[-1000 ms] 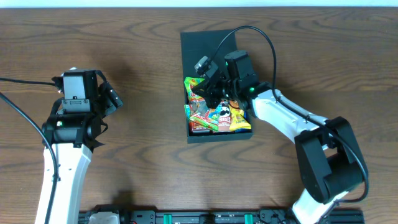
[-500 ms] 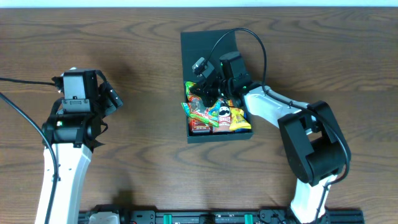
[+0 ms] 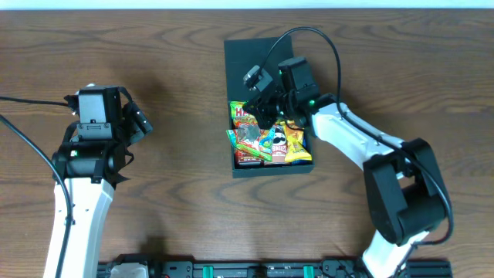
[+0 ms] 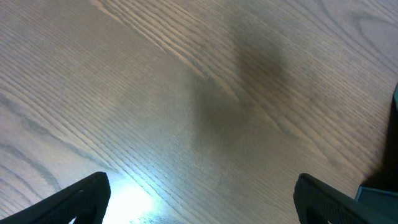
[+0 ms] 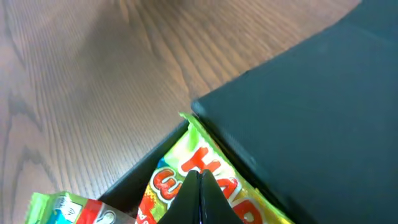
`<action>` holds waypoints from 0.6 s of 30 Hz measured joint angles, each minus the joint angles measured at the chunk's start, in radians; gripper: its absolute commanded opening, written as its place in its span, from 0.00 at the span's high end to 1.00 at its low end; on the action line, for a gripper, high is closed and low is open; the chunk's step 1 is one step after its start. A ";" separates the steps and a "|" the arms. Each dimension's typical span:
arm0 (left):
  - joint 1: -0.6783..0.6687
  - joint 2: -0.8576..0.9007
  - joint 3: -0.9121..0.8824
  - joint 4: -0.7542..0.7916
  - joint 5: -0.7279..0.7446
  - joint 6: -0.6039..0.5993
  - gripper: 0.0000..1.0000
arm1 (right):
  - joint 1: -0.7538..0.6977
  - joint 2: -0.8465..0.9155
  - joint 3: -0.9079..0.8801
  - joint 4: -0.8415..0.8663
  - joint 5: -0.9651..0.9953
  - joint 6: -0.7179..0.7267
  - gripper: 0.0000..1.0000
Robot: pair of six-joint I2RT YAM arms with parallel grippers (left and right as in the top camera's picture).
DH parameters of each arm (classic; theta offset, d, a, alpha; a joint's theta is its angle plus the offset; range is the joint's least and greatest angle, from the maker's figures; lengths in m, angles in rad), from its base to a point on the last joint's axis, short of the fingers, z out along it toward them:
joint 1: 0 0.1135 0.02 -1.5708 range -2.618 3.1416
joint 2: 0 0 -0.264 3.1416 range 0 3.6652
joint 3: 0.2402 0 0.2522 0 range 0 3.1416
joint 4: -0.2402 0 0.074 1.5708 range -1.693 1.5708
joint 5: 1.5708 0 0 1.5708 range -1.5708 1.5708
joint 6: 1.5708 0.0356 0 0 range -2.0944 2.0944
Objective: Pack container
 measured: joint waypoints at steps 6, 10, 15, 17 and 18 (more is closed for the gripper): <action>0.000 0.000 0.000 0.000 0.000 0.000 0.05 | 0.007 0.001 0.000 0.059 0.013 -0.004 0.99; 0.000 0.000 0.000 0.000 0.000 0.000 0.05 | 0.020 0.001 0.000 0.101 0.017 -0.009 0.99; 0.000 0.000 0.000 0.000 0.000 0.000 0.05 | 0.035 0.005 0.000 0.107 0.017 -0.013 0.99; 0.000 0.000 0.000 0.000 0.000 0.000 0.05 | 0.039 0.019 0.000 0.109 0.017 -0.016 0.99; 0.000 0.000 0.000 0.000 0.000 0.000 0.05 | 0.039 0.030 0.000 0.109 0.018 -0.019 0.99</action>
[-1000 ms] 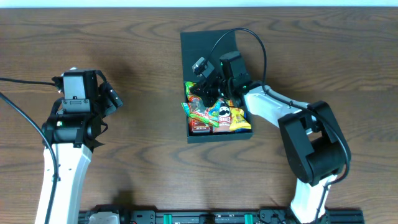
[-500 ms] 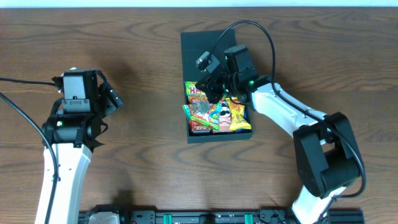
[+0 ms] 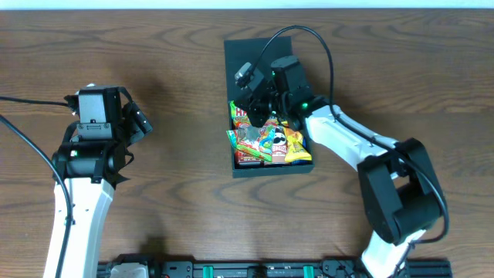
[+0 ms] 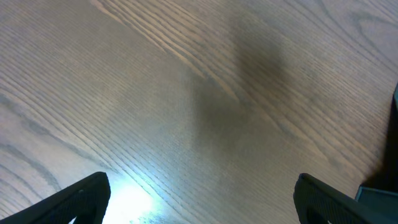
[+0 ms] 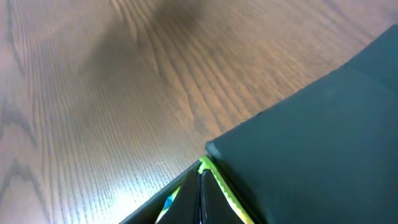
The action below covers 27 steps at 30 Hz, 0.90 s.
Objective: Pack container
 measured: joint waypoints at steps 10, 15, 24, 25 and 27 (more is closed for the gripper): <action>0.000 0.000 0.000 0.000 0.000 0.000 0.05 | 0.002 0.090 0.010 0.006 0.014 -0.020 0.99; 0.000 0.000 0.000 0.000 0.000 0.000 0.05 | 0.002 0.090 0.011 0.001 0.004 -0.023 0.99; 0.000 0.000 0.000 0.000 0.000 0.000 0.05 | 0.002 -0.044 0.010 -0.240 -0.002 -0.015 0.99; 0.000 0.000 0.000 0.001 0.000 0.000 0.05 | 0.002 -0.074 0.010 -0.274 -0.015 -0.013 0.98; 0.000 0.000 0.000 0.000 0.000 0.000 0.05 | 0.002 -0.119 0.010 -0.330 -0.051 -0.005 0.99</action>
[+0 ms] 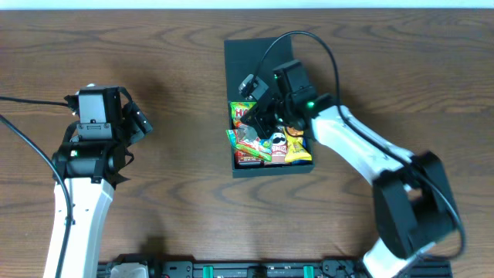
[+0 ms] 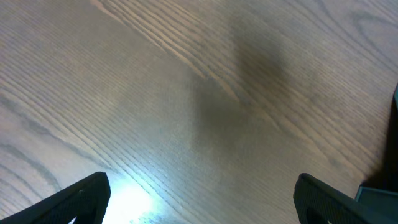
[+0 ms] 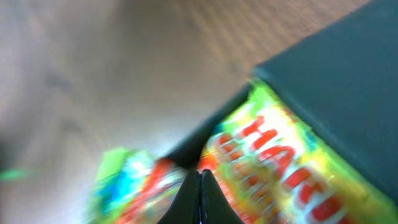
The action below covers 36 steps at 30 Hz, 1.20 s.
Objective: Pack container
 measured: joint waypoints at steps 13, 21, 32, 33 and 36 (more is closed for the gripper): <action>0.000 0.000 0.000 0.000 0.000 0.000 0.05 | 0.006 -0.045 -0.186 0.135 -0.140 0.025 0.98; 0.000 0.000 0.000 0.000 0.000 0.000 0.05 | -0.008 -0.046 -0.291 0.193 -0.137 0.035 0.99; 0.000 0.000 0.000 0.000 0.000 0.000 0.05 | -0.008 -0.056 -0.291 0.122 -0.063 0.036 0.98; 0.000 0.000 0.000 0.000 0.000 0.000 0.05 | -0.008 -0.059 -0.290 0.112 -0.060 0.036 0.98; 0.000 0.000 0.000 0.000 0.000 0.000 0.05 | -0.012 -0.082 -0.289 0.068 -0.042 0.037 0.99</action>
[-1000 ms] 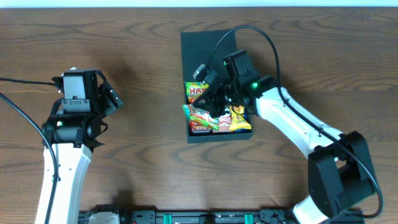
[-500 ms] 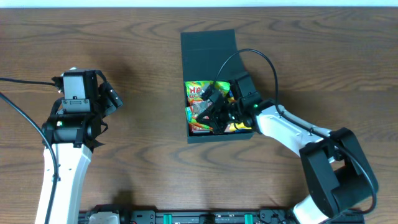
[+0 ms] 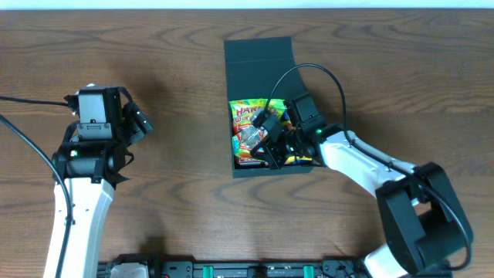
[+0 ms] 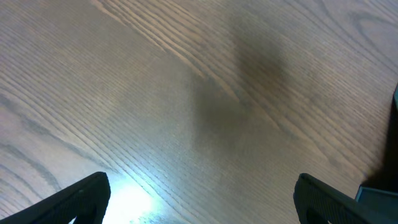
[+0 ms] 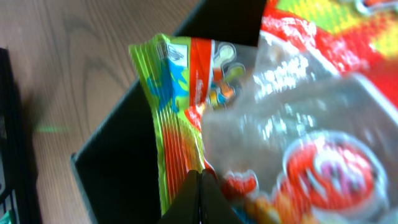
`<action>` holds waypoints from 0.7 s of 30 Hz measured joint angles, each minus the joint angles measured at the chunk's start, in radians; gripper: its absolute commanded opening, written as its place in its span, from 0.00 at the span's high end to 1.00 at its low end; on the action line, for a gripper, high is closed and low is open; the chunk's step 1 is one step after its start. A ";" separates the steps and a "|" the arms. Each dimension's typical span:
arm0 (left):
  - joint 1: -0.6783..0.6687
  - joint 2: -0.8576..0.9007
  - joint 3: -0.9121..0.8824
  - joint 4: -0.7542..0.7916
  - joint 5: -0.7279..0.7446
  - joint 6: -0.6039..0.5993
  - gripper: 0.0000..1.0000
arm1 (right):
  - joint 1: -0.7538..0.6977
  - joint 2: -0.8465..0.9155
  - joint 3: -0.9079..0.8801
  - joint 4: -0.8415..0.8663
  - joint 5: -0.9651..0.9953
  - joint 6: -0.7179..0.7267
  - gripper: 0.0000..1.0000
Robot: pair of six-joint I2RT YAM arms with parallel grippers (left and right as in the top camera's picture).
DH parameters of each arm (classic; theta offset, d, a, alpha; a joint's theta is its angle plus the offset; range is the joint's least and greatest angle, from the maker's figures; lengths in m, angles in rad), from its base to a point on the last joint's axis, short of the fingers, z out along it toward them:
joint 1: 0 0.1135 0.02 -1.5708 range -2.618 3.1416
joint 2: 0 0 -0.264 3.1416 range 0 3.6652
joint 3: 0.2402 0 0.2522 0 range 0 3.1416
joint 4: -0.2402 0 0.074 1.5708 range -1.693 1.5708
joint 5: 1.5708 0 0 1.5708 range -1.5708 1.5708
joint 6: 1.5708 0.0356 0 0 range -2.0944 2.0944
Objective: Pack container
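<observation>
The black container (image 3: 235,161) lies mid-table with its lid (image 3: 258,62) folded open at the far side. Inside are snack packets: a green and red Haribo bag (image 3: 251,110) at the back, and a clear packet with red print (image 3: 248,137). My right gripper (image 3: 272,151) is shut, its tips low over the packets near the front. In the right wrist view the right gripper (image 5: 200,186) touches a green-edged packet (image 5: 171,124) beside the clear packet (image 5: 311,124). My left gripper (image 3: 141,123) stands open far to the left, over bare wood (image 4: 202,199).
The brown wooden table (image 3: 177,69) lies all around the container. A black rail (image 3: 231,270) runs along the near edge. My right arm's cable (image 3: 309,73) loops above the container. The container's dark wall (image 5: 118,168) rises beside my right fingers.
My right gripper, still shut, has moved from the Haribo bag at the back of the container to the packets near its front. The Haribo bag now shows whole. The left arm is unchanged.
My shut right gripper was first on the Haribo bag at the container's back left. Then it was at the back edge by the lid, then over the Haribo bag again. Now it is near the front. The left gripper stayed open over bare table.
</observation>
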 measured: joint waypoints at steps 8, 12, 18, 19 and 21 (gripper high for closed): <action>0.000 0.000 0.000 0.000 0.000 0.000 0.05 | -0.044 -0.208 0.002 -0.103 0.130 0.064 0.99; 0.000 0.000 0.000 0.000 0.000 0.000 0.05 | -0.117 -0.296 0.010 -0.146 0.186 0.127 0.99; 0.000 0.000 0.000 0.000 0.000 0.000 0.05 | -0.250 -0.308 0.017 -0.301 0.356 0.217 0.48; 0.000 0.000 0.000 0.000 0.000 0.000 0.05 | -0.254 -0.308 0.017 -0.301 0.385 0.217 0.47; 0.000 0.000 0.000 0.000 0.000 0.000 0.05 | -0.254 -0.308 0.017 -0.286 0.436 0.212 0.46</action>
